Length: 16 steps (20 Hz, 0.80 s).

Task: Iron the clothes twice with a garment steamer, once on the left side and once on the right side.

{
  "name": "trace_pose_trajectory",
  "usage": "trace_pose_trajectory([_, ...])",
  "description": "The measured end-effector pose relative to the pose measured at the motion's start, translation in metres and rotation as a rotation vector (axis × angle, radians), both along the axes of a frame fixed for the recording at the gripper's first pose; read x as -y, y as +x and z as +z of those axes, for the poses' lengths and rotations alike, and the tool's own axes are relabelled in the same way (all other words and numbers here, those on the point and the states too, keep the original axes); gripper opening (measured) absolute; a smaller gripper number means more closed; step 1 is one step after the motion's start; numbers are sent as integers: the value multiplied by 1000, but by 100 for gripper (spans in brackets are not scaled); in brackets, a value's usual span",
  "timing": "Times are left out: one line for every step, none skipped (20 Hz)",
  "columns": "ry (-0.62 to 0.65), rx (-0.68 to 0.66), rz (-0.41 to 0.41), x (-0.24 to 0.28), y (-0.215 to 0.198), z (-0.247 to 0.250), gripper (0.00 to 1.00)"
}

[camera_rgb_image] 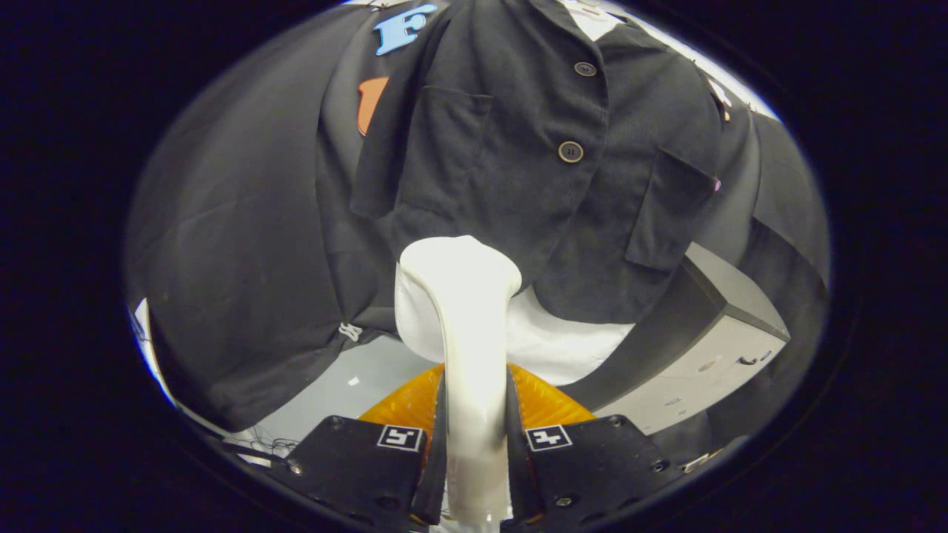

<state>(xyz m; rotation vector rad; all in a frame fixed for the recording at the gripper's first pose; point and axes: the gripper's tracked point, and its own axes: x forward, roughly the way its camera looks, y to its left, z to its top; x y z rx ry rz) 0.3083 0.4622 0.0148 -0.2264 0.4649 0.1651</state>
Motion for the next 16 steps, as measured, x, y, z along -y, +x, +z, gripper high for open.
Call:
trace_pose_trajectory([12,4,0,3,-4,3,37])
trace_pose_trajectory([26,14,3,4,-6,6,37])
trace_pose_trajectory([38,31,8,7,-10,12,37])
trace_pose_trajectory([57,73,15,18,-18,24,37])
trace_pose_trajectory([67,110,24,29,-25,34,37])
trace_pose_trajectory([82,143,27,44,-32,43,37])
trace_pose_trajectory([102,167,33,56,-39,52,37])
trace_pose_trajectory([123,190,31,69,-48,59,37])
trace_pose_trajectory([146,211,25,86,-55,66,37])
trace_pose_trajectory([163,234,20,106,-65,73,37])
trace_pose_trajectory([179,258,13,125,-74,78,37])
trace_pose_trajectory([199,281,3,147,-84,81,37])
trace_pose_trajectory([220,306,-7,167,-93,85,37])
trace_pose_trajectory([238,326,-21,189,-103,86,37])
trace_pose_trajectory([248,344,-30,210,-113,86,37])
trace_pose_trajectory([258,365,-38,237,-126,82,37])
